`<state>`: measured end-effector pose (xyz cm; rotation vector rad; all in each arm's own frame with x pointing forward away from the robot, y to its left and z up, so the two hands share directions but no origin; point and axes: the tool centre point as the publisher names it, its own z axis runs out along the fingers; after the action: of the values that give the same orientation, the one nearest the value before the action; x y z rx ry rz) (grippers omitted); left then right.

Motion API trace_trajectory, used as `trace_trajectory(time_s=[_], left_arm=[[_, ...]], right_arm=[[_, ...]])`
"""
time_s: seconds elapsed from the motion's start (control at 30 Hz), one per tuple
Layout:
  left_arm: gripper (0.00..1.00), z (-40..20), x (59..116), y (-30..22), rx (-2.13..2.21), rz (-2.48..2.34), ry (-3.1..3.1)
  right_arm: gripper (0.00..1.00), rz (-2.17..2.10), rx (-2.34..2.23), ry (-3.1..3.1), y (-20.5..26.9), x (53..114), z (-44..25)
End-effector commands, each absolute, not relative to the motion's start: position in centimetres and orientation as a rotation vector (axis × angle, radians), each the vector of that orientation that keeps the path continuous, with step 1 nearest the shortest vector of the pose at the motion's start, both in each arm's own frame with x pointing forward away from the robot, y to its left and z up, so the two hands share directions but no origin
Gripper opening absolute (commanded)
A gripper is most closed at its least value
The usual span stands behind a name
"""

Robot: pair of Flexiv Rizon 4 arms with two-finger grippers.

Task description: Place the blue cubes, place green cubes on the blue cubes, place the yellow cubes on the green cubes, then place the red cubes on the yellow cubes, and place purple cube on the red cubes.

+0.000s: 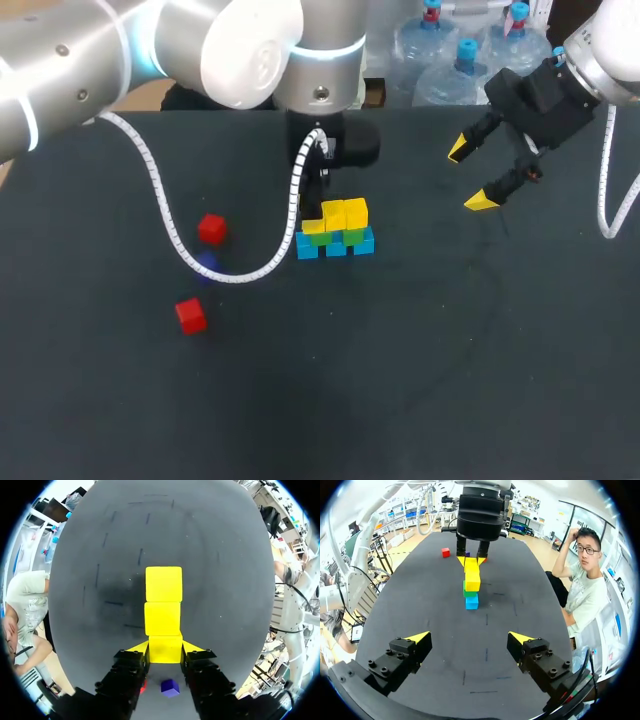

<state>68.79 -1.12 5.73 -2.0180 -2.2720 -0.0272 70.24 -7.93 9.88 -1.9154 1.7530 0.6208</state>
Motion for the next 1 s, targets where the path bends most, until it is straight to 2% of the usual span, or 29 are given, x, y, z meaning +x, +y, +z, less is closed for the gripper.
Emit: trace_trajectory(time_s=[0.03, 0.1, 0.17, 0.27, 0.33, 0.43, 0.53, 0.67, 0.7, 0.73, 0.77, 1.0], left_arm=[[0.30, 5.7, 69.1, -1.2, -2.015, -0.024, -2.268], [0.43, 5.7, 69.1, -1.2, -2.014, -0.021, -2.271], [0.52, 5.7, 69.1, -1.2, -2.014, -0.019, -2.273], [0.55, 5.7, 69.1, -1.2, -2.016, -0.017, -2.274], [0.67, 5.7, 69.0, -1.2, -2.017, -0.015, -2.276], [0.67, 5.7, 69.0, -1.2, -2.017, -0.014, -2.278], [0.73, 5.7, 69.0, -1.1, -2.016, -0.016, -2.281], [0.75, 6.1, 69.0, -0.9, -2.020, -0.028, -2.302], [0.80, 6.2, 69.0, -0.8, -2.020, -0.044, -2.315], [0.94, 6.4, 69.0, -0.7, -2.026, -0.066, -2.334], [1.00, 6.6, 69.0, -0.5, -2.019, -0.081, -2.345], [1.00, 7.7, 69.0, 0.6, -2.017, -0.125, -2.435]], right_arm=[[1.00, 0.621, -1.915, 1.751, -7.9, 70.2, 9.9], [1.00, 0.621, -1.915, 1.751, -7.9, 70.2, 9.9], [1.00, 0.621, -1.915, 1.751, -7.9, 70.2, 9.9], [1.00, 0.621, -1.915, 1.751, -7.9, 70.2, 9.9], [1.00, 0.621, -1.915, 1.751, -7.9, 70.2, 9.9], [1.00, 0.621, -1.915, 1.751, -7.9, 70.2, 9.9], [1.00, 0.621, -1.915, 1.751, -7.9, 70.2, 9.9], [1.00, 0.621, -1.915, 1.751, -7.9, 70.2, 9.9], [1.00, 0.621, -1.915, 1.751, -7.9, 70.2, 9.9], [1.00, 0.621, -1.915, 1.751, -7.9, 70.2, 9.9], [1.00, 0.621, -1.915, 1.751, -7.9, 70.2, 9.9], [1.00, 0.621, -1.915, 1.751, -7.9, 70.2, 9.9]])
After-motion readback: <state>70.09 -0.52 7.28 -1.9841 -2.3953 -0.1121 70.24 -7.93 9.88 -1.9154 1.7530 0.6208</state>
